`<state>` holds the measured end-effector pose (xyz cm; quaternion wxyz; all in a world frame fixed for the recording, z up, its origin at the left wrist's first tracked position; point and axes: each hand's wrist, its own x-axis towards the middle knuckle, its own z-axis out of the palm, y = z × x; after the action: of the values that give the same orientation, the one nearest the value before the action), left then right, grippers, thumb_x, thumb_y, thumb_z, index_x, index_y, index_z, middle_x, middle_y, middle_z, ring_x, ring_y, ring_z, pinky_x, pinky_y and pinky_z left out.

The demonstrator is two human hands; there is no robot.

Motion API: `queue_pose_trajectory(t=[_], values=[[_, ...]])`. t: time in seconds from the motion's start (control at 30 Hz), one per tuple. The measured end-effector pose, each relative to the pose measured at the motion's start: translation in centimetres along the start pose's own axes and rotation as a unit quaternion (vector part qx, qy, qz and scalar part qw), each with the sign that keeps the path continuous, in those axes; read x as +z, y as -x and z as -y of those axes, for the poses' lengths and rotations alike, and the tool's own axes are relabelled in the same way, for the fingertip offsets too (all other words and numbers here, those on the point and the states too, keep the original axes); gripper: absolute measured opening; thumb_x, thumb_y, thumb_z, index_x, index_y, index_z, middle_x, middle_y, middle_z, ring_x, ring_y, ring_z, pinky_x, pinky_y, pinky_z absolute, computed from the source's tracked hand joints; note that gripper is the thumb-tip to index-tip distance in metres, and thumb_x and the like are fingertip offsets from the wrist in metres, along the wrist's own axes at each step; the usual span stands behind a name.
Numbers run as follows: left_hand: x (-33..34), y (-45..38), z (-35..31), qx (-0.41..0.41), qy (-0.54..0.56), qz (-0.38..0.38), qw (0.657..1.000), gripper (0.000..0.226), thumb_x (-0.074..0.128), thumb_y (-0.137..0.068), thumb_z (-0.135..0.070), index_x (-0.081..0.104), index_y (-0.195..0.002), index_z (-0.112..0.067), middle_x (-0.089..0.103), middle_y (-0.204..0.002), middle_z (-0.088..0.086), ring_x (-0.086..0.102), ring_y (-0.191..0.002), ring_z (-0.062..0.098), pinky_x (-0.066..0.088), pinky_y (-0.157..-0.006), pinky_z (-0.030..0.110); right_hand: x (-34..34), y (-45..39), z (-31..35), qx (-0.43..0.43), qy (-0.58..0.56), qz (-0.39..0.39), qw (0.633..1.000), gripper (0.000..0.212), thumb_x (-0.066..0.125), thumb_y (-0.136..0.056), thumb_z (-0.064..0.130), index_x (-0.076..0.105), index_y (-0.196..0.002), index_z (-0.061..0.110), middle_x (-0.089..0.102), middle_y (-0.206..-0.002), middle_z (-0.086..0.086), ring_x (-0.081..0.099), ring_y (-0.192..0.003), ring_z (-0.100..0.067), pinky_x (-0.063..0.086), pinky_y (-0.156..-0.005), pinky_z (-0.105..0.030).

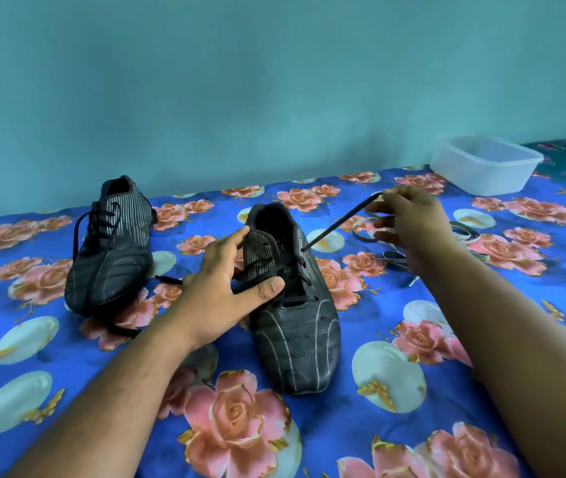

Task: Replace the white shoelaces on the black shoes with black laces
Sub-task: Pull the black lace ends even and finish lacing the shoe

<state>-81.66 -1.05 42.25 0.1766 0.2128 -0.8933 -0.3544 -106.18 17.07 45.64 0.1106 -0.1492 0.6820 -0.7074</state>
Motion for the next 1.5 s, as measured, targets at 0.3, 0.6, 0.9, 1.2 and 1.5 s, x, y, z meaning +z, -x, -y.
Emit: queue_pose_trajectory(t=[0.3,0.6,0.9,1.2,1.5], values=[[-1.0,0.0,0.8,0.027,0.065,0.024,0.997,0.103,0.072,-0.048,-0.091,0.040,-0.134,-0.044,0.063,-0.106,-0.008,0.060,-0.095,0.004,0.048,-0.092,0.025,1.6,1.5,-0.9,-0.302,0.310,0.211,0.876,0.022,0.074,-0.088,0.047,0.069,-0.105,0.034,0.066,-0.108,0.018,0.053,-0.106,-0.006,0.041,-0.093,-0.025],[-0.4,-0.2,0.8,0.020,0.149,0.048,0.987,0.074,0.087,-0.066,-0.060,0.046,-0.108,-0.016,0.059,-0.069,-0.024,0.045,-0.066,-0.001,0.040,-0.066,0.010,1.7,1.3,-1.4,-0.384,0.336,0.206,0.835,0.005,0.075,-0.090,0.034,0.071,-0.091,0.032,0.066,-0.094,0.022,0.052,-0.104,-0.014,0.040,-0.089,-0.031],[-0.4,-0.3,1.2,0.036,0.142,0.035,0.989,0.079,0.082,-0.052,-0.077,0.052,-0.100,-0.022,0.042,-0.065,-0.019,0.034,-0.068,0.007,0.035,-0.066,0.026,-0.3,-1.0,-1.6,-0.166,0.441,-0.032,0.881,0.011,0.068,-0.093,0.042,0.071,-0.095,0.032,0.065,-0.104,0.005,0.040,-0.127,-0.030,0.030,-0.088,-0.042],[-1.3,0.0,-0.1,0.020,0.141,-0.055,0.988,0.015,0.065,-0.096,-0.028,0.071,-0.084,-0.022,0.074,-0.088,0.007,0.059,-0.090,-0.008,0.038,-0.083,0.002,2.0,1.8,-1.6,-0.386,0.370,0.234,0.812,0.035,0.062,-0.081,0.071,0.067,-0.108,0.049,0.061,-0.114,0.023,0.046,-0.123,-0.016,0.040,-0.102,-0.053],[-1.4,-0.6,0.5,0.046,0.030,-0.166,0.985,0.020,0.066,-0.091,-0.052,0.068,-0.083,-0.033,0.069,-0.093,-0.010,0.063,-0.096,0.006,0.049,-0.095,0.047,2.3,1.6,-2.0,-0.397,0.362,0.223,0.813,0.025,0.055,-0.090,0.062,0.067,-0.097,0.041,0.062,-0.103,0.025,0.048,-0.115,-0.015,0.042,-0.098,-0.055]])
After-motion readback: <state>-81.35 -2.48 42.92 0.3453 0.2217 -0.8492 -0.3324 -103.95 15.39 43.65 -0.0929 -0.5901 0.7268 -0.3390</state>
